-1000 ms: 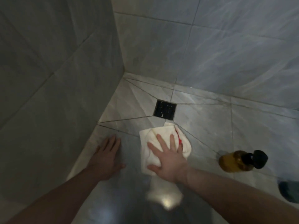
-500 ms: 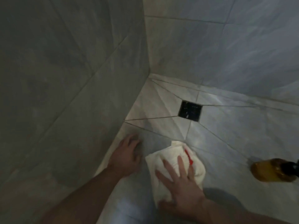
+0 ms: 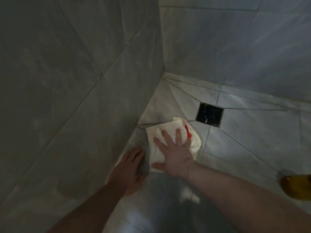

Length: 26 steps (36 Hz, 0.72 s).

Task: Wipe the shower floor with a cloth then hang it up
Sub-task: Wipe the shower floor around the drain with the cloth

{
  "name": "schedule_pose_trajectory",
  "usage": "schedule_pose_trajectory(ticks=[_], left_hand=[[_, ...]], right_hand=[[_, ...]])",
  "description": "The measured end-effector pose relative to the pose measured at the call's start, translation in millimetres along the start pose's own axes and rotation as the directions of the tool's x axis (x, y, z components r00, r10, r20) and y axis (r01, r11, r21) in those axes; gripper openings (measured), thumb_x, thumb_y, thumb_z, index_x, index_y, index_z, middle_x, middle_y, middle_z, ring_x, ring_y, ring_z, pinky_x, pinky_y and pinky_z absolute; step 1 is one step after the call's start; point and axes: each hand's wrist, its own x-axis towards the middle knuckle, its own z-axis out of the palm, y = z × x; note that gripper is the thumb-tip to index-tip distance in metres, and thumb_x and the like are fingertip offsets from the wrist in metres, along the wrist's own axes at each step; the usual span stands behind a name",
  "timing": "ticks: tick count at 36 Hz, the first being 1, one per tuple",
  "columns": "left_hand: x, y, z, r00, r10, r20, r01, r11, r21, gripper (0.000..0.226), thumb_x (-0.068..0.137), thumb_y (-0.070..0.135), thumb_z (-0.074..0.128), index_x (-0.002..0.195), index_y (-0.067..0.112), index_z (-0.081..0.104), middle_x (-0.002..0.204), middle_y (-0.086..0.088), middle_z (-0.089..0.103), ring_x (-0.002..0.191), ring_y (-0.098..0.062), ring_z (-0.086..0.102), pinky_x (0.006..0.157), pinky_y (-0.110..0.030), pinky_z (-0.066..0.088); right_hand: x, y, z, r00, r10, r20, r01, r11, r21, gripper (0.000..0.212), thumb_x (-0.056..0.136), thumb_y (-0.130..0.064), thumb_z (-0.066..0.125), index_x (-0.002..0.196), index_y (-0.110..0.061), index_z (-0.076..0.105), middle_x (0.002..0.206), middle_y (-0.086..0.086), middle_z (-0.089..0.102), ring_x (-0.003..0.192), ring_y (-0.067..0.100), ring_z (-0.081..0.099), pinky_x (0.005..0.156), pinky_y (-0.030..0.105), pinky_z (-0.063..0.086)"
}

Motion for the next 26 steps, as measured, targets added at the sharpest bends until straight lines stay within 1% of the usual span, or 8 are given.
schedule_pose_trajectory(ticks=[5, 9, 11, 13, 16, 19, 22, 26], left_hand=[[-1, 2, 8, 0.998, -0.054, 0.016, 0.055, 0.997, -0.048, 0.076, 0.080, 0.048, 0.052, 0.145, 0.011, 0.041, 0.149, -0.005, 0.042, 0.137, -0.018, 0.029, 0.115, -0.018, 0.010], [0, 0, 10, 0.998, -0.052, 0.019, 0.052, 0.999, -0.012, 0.076, 0.080, 0.047, 0.051, 0.145, 0.009, 0.041, 0.149, -0.006, 0.042, 0.138, -0.019, 0.030, 0.116, -0.019, 0.011], [2, 3, 9, 0.996, -0.087, 0.032, 0.087, 0.996, 0.017, 0.078, 0.079, 0.050, 0.047, 0.145, 0.010, 0.040, 0.150, -0.006, 0.040, 0.139, -0.020, 0.032, 0.116, -0.022, 0.018], [5, 13, -2, 0.990, -0.125, 0.073, 0.119, 0.990, 0.076, 0.081, 0.083, 0.051, 0.044, 0.151, 0.011, 0.027, 0.158, -0.004, 0.027, 0.145, -0.019, 0.025, 0.117, -0.024, 0.021], [20, 35, -33, 0.904, -0.243, 0.352, 0.185, 0.964, 0.188, 0.092, 0.086, 0.038, 0.055, 0.155, 0.016, 0.000, 0.163, 0.000, -0.006, 0.150, -0.018, 0.002, 0.120, -0.031, 0.014], [28, 65, -62, 0.833, -0.270, 0.483, 0.169, 0.955, 0.243, 0.088, 0.083, 0.031, 0.058, 0.155, 0.019, 0.008, 0.163, 0.000, 0.001, 0.150, -0.025, -0.002, 0.120, -0.037, 0.015], [10, 97, -89, 0.830, -0.284, 0.481, 0.259, 0.959, 0.118, 0.080, 0.086, 0.024, 0.056, 0.154, 0.023, 0.013, 0.162, 0.004, 0.008, 0.150, -0.020, 0.002, 0.119, -0.034, 0.020], [-27, 143, -138, 0.845, -0.259, 0.468, 0.318, 0.947, -0.051, 0.078, 0.087, 0.019, 0.054, 0.154, 0.023, 0.014, 0.162, 0.002, 0.010, 0.149, -0.017, 0.008, 0.119, -0.030, 0.020]], right_hand=[[-12, 8, 5, 0.997, -0.066, 0.044, 0.066, 0.998, -0.016, 0.129, 0.061, -0.084, 0.062, 0.153, -0.038, -0.017, 0.162, -0.001, -0.025, 0.141, 0.049, -0.029, 0.104, 0.075, -0.013], [-33, 26, 4, 0.995, -0.098, -0.006, 0.098, 0.994, 0.046, 0.101, 0.080, -0.071, 0.056, 0.155, -0.039, -0.003, 0.164, -0.004, -0.016, 0.146, 0.041, -0.023, 0.113, 0.069, -0.008], [-44, 32, 2, 0.997, -0.082, 0.004, 0.082, 0.994, 0.074, 0.089, 0.086, -0.061, 0.055, 0.155, -0.039, 0.003, 0.164, -0.004, -0.013, 0.147, 0.039, -0.021, 0.114, 0.064, -0.012], [-55, 34, -2, 0.998, -0.059, 0.025, 0.056, 0.994, 0.089, 0.082, 0.088, -0.052, 0.056, 0.155, -0.038, 0.012, 0.165, -0.004, -0.006, 0.149, 0.040, -0.015, 0.113, 0.063, -0.012], [-72, 34, -18, 0.995, -0.003, 0.101, -0.013, 0.988, 0.151, 0.068, 0.090, -0.043, 0.056, 0.152, -0.037, 0.027, 0.165, -0.005, 0.004, 0.150, 0.039, -0.006, 0.116, 0.062, -0.002], [-97, 29, -37, 0.975, 0.113, 0.189, -0.172, 0.926, 0.336, 0.057, 0.092, -0.043, 0.053, 0.147, -0.035, 0.039, 0.160, -0.004, 0.026, 0.150, 0.034, 0.013, 0.120, 0.049, 0.014], [-131, 25, -53, 0.957, 0.179, 0.229, -0.275, 0.810, 0.519, 0.049, 0.091, -0.046, 0.047, 0.135, -0.026, 0.057, 0.138, 0.003, 0.057, 0.134, 0.027, 0.046, 0.113, 0.031, 0.029], [-187, 31, -86, 0.904, 0.259, 0.341, -0.420, 0.689, 0.591, 0.052, 0.088, -0.050, 0.045, 0.127, -0.020, 0.064, 0.127, 0.005, 0.064, 0.124, 0.024, 0.055, 0.105, 0.027, 0.035]])
